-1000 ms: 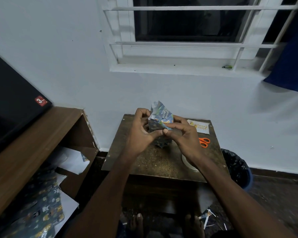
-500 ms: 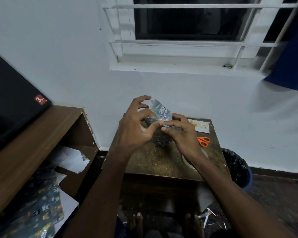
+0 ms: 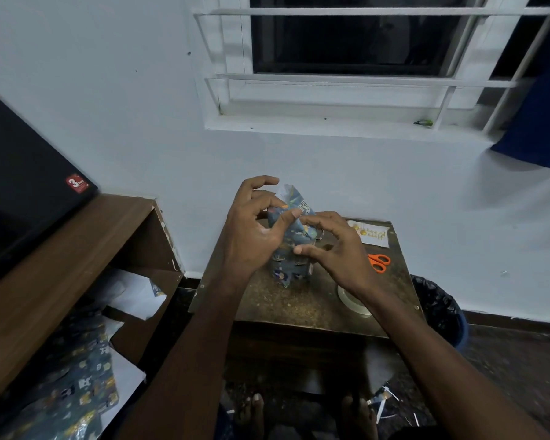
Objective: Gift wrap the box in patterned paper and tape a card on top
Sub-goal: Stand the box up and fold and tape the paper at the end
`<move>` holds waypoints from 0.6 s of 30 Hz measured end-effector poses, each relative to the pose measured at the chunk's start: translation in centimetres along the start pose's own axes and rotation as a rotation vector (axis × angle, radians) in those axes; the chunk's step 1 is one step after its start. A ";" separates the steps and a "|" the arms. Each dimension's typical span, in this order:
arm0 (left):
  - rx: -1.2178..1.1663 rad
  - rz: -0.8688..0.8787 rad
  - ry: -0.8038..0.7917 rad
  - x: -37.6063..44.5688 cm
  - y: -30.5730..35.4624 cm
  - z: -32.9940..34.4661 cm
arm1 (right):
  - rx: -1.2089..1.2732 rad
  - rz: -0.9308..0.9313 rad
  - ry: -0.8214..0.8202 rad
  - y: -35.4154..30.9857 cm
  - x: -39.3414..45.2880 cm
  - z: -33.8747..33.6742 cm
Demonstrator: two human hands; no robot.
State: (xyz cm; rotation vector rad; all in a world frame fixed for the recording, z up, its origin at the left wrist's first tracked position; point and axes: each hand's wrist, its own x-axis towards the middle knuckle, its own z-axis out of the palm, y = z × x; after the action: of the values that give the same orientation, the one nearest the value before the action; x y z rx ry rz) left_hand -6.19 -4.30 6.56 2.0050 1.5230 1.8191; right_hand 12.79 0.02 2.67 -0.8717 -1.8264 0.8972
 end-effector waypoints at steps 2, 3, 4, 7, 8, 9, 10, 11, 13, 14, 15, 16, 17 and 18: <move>0.000 -0.016 0.006 0.1 0.3 0.1 | -0.053 -0.030 0.000 -0.1 -0.1 0.1; -0.007 -0.033 0.017 0.1 0.4 0.2 | -0.059 -0.045 0.012 -0.3 -0.1 0.2; -0.027 -0.064 0.032 0.3 0.6 0.3 | -0.059 -0.060 0.022 -0.4 -0.1 0.4; -0.117 -0.248 -0.030 0.7 1.0 0.5 | -0.068 -0.123 -0.005 -0.9 0.0 0.8; -0.138 -0.315 -0.077 0.9 1.0 0.4 | -0.087 -0.138 -0.015 -1.0 0.0 0.9; -0.145 -0.367 -0.111 1.0 1.0 0.4 | -0.104 -0.142 -0.025 -1.2 0.0 1.0; -0.150 -0.401 -0.122 1.1 1.0 0.4 | -0.107 -0.137 -0.034 -1.3 0.0 1.1; -0.153 -0.418 -0.112 1.2 0.9 0.4 | -0.101 -0.129 -0.041 -1.4 0.1 1.1; -0.186 -0.448 -0.068 1.3 1.0 0.4 | -0.090 -0.109 -0.044 -1.5 0.1 1.0; -0.212 -0.470 -0.049 1.3 1.1 0.4 | -0.088 -0.105 -0.043 -1.6 0.1 0.9; -0.238 -0.494 -0.036 1.4 1.1 0.3 | -0.087 -0.108 -0.046 -1.7 0.2 0.8; -0.267 -0.517 -0.029 1.4 1.1 0.2 | -0.087 -0.111 -0.052 -1.7 0.2 0.7; -0.290 -0.536 -0.029 1.5 1.1 0.1 | -0.092 -0.115 -0.060 -1.8 0.3 0.5; -0.311 -0.546 -0.036 1.6 1.1 -0.1 | -0.099 -0.121 -0.069 -1.8 0.3 0.4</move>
State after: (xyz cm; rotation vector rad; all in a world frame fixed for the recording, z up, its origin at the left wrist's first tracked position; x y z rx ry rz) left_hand -5.86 -3.89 8.43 1.3116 1.4732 1.6496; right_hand 11.93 -0.69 4.22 -0.7906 -1.9748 0.7743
